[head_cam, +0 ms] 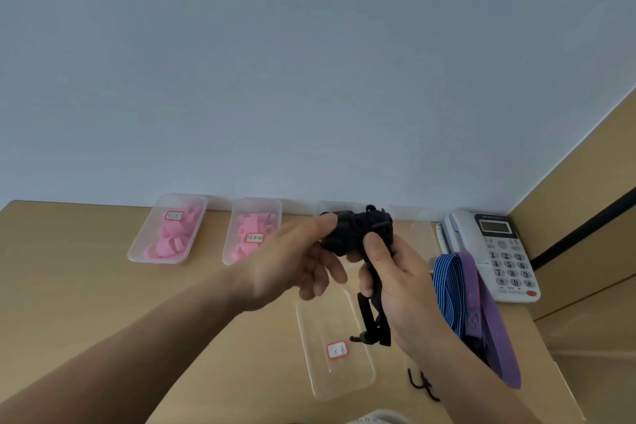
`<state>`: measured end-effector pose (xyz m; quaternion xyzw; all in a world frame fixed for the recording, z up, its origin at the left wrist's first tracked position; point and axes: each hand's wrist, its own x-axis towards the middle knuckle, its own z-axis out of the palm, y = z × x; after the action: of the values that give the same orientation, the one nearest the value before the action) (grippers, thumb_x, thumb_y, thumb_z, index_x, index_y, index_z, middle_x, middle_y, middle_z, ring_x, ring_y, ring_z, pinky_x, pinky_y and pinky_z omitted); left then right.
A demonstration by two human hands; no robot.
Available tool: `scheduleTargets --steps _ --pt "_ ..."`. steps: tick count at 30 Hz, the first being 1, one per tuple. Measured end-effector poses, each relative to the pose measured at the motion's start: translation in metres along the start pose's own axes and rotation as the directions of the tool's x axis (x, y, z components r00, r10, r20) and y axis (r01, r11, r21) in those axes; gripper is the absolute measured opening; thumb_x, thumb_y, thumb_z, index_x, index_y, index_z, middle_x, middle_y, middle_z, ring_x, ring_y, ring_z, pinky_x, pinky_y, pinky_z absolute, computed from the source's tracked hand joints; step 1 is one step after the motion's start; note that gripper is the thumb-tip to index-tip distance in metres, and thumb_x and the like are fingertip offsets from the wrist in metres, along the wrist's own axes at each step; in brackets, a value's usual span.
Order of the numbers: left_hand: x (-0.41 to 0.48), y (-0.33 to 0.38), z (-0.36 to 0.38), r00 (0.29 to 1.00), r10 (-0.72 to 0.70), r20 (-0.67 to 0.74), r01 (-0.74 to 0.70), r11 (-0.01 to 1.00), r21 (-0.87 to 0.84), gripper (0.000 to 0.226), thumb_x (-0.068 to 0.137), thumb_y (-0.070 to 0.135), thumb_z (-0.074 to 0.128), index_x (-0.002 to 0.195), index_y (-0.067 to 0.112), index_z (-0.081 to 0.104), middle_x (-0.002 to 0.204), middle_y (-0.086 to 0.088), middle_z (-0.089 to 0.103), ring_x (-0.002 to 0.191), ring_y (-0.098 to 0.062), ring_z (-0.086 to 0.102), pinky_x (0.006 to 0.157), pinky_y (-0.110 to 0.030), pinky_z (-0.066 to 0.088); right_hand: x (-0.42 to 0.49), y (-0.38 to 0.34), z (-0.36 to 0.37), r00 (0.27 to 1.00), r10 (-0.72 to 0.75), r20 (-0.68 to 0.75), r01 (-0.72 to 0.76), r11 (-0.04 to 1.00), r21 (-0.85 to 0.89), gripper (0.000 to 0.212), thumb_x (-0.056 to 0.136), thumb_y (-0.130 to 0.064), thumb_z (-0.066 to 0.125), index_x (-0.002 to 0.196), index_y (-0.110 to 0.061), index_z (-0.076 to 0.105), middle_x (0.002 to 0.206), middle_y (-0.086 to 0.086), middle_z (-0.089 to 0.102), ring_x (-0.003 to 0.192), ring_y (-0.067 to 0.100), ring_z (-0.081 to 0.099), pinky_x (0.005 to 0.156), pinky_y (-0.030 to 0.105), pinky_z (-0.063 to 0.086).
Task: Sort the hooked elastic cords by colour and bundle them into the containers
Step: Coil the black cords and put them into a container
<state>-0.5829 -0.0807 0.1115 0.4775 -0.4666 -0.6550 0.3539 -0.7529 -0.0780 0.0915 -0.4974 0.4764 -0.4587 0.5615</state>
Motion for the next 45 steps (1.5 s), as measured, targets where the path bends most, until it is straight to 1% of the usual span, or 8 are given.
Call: scheduleTargets --steps 6,10,17,24,34,40,43,45 --pt "-0.002 0.007 -0.003 0.973 -0.123 0.195 0.193 0.895 -0.401 0.045 0.083 0.032 0.061 0.114 0.000 0.063 0.090 -0.019 0.069 0.066 -0.018 0.061 0.056 -0.024 0.052 0.001 0.001 -0.002 1.000 -0.003 0.011 0.004 1.000 -0.025 0.038 0.083 -0.046 0.054 0.097 -0.012 0.062 0.067 -0.004 0.062 0.054 0.015 0.051 0.051 0.023 0.042" --pt "0.000 0.005 -0.002 0.984 -0.092 0.155 0.149 0.900 -0.410 0.052 0.079 0.018 0.067 0.125 -0.003 0.056 0.089 -0.018 0.066 0.066 -0.017 0.059 0.059 -0.023 0.052 -0.001 0.000 0.003 0.996 0.084 -0.013 -0.083 0.996 0.021 0.034 0.091 -0.042 0.052 0.096 -0.010 0.062 0.068 0.002 0.066 0.050 0.018 0.053 0.047 0.029 0.043" --pt "0.002 -0.003 0.000 0.997 0.064 -0.045 -0.066 0.997 -0.036 0.050 0.070 0.014 0.075 0.117 0.016 0.059 0.077 -0.004 0.060 0.063 -0.018 0.052 0.067 -0.028 0.047 -0.006 -0.003 0.007 0.968 0.250 -0.011 -0.250 0.968 -0.033 0.045 0.100 -0.044 0.041 0.079 -0.009 0.061 0.060 0.010 0.061 0.042 0.018 0.042 0.043 0.028 0.033" --pt "0.004 -0.016 0.000 0.960 0.266 -0.087 -0.223 0.916 0.334 0.050 0.068 0.037 0.077 0.114 0.041 0.058 0.093 -0.007 0.066 0.076 -0.013 0.061 0.076 -0.033 0.054 -0.003 -0.010 -0.002 0.951 0.309 -0.010 -0.308 0.940 -0.147 0.043 0.101 -0.035 0.045 0.090 0.002 0.065 0.061 0.008 0.065 0.040 0.014 0.039 0.042 0.025 0.032" --pt "0.004 -0.023 0.008 0.765 0.643 -0.020 -0.384 0.481 0.788 0.052 0.079 0.015 0.066 0.129 0.025 0.057 0.084 0.022 0.042 0.078 0.005 0.046 0.071 0.000 0.033 -0.003 -0.013 -0.005 0.944 0.326 0.042 -0.328 0.944 0.029 0.030 0.095 -0.020 0.045 0.100 0.004 0.063 0.072 0.011 0.065 0.051 0.015 0.043 0.049 0.029 0.034" --pt "0.010 -0.032 0.010 0.661 0.747 0.073 -0.426 0.294 0.856 0.059 0.077 0.004 0.065 0.129 0.027 0.047 0.090 0.011 0.046 0.079 0.002 0.045 0.072 -0.007 0.039 -0.001 -0.015 -0.002 0.951 0.290 0.106 -0.298 0.953 0.063 0.055 0.077 -0.060 0.055 0.093 -0.011 0.072 0.071 0.009 0.061 0.050 0.016 0.043 0.050 0.028 0.033" --pt "0.017 -0.036 0.011 0.558 0.814 0.162 -0.371 0.070 0.926 0.053 0.080 0.003 0.057 0.128 0.022 0.046 0.085 -0.005 0.052 0.072 -0.022 0.052 0.059 -0.030 0.047 0.002 -0.013 0.007 0.958 0.285 0.025 -0.285 0.951 0.122 0.050 0.078 -0.058 0.057 0.082 -0.009 0.069 0.069 0.008 0.062 0.049 0.017 0.041 0.051 0.030 0.032" --pt "0.019 -0.038 0.010 0.533 0.831 0.161 -0.366 0.055 0.929 0.052 0.080 0.002 0.057 0.127 0.021 0.047 0.086 -0.002 0.054 0.074 -0.018 0.050 0.064 -0.025 0.045 0.004 -0.012 0.008 0.960 0.276 0.048 -0.280 0.939 0.201 0.048 0.079 -0.054 0.059 0.084 -0.007 0.068 0.070 0.008 0.061 0.051 0.016 0.041 0.053 0.030 0.032"
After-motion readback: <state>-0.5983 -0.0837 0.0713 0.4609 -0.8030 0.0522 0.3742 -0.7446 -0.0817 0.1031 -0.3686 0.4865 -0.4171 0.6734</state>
